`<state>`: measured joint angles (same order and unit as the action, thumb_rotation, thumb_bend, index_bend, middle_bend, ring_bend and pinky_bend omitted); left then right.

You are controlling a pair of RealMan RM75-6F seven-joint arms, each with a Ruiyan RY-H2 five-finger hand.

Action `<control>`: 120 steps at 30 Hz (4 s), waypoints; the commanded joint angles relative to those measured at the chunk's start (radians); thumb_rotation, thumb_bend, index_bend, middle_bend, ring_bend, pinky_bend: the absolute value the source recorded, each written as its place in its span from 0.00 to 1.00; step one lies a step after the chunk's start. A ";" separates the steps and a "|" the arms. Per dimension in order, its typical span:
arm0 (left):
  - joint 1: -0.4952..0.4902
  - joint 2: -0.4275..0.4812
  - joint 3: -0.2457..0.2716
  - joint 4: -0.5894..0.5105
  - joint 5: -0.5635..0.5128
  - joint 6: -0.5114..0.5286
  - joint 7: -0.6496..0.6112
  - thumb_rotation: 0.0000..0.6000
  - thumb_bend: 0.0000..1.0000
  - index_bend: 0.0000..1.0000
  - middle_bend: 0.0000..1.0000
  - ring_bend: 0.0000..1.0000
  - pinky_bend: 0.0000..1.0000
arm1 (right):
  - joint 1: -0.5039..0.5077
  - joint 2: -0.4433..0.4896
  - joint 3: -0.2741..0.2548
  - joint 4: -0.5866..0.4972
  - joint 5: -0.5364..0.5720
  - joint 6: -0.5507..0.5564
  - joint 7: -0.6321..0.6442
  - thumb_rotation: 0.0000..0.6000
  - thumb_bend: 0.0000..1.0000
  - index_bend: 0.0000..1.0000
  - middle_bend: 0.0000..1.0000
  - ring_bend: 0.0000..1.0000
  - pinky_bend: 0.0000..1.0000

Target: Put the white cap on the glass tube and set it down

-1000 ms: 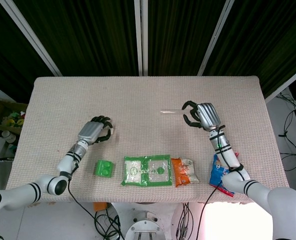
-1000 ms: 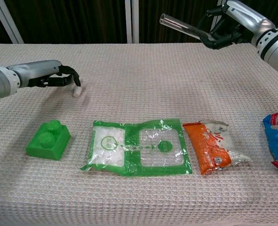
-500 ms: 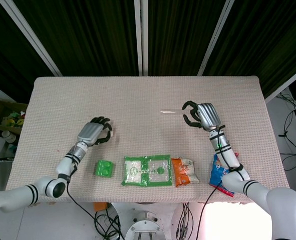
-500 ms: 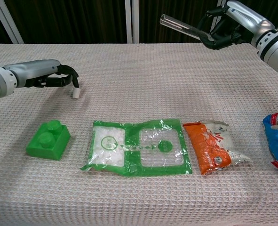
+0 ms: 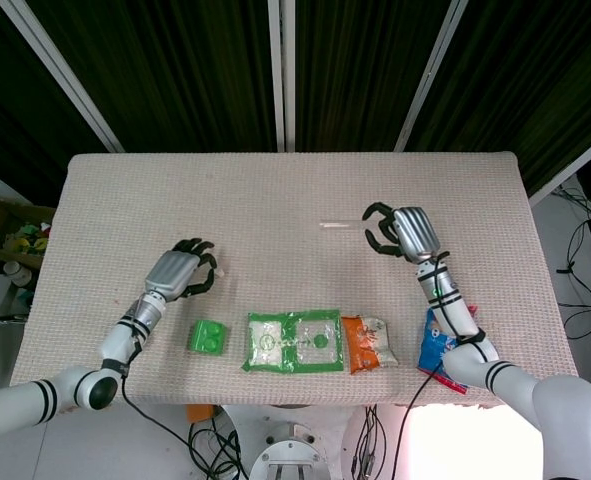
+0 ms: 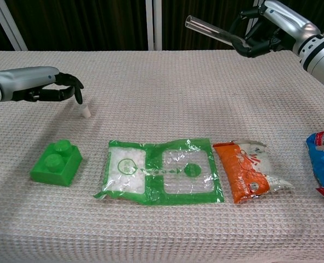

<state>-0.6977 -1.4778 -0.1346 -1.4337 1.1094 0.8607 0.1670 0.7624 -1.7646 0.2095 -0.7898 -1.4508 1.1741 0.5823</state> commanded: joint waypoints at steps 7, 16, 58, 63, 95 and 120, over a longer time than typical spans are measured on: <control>-0.012 -0.039 -0.037 0.040 0.010 0.025 -0.038 0.31 0.49 0.34 0.11 0.05 0.10 | -0.002 0.018 0.007 -0.021 0.000 0.009 -0.014 1.00 0.63 0.96 1.00 1.00 1.00; -0.039 -0.095 -0.037 0.105 -0.043 -0.011 0.004 0.95 0.44 0.34 0.11 0.05 0.10 | -0.005 0.041 0.009 -0.056 0.001 0.010 -0.039 1.00 0.63 0.96 1.00 1.00 1.00; -0.030 -0.178 -0.049 0.184 -0.062 0.010 0.000 1.00 0.42 0.47 0.14 0.05 0.10 | -0.015 0.034 0.001 -0.045 0.001 -0.002 -0.036 1.00 0.63 0.96 1.00 1.00 1.00; -0.026 -0.172 -0.053 0.185 -0.050 0.015 -0.015 1.00 0.56 0.49 0.14 0.05 0.10 | -0.019 0.032 -0.003 -0.041 0.000 -0.003 -0.033 1.00 0.63 0.96 1.00 1.00 1.00; -0.004 0.142 -0.180 -0.342 0.166 0.315 0.049 1.00 0.56 0.50 0.16 0.05 0.10 | 0.118 -0.126 0.086 -0.151 0.064 -0.158 0.181 1.00 0.65 0.97 1.00 1.00 1.00; -0.018 0.013 -0.196 -0.269 0.148 0.380 -0.021 1.00 0.56 0.50 0.16 0.05 0.10 | 0.142 -0.187 0.106 -0.094 0.065 -0.150 0.237 1.00 0.65 0.97 1.00 1.00 1.00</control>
<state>-0.7156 -1.4645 -0.3310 -1.7027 1.2577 1.2401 0.1465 0.9046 -1.9520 0.3152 -0.8840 -1.3862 1.0233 0.8193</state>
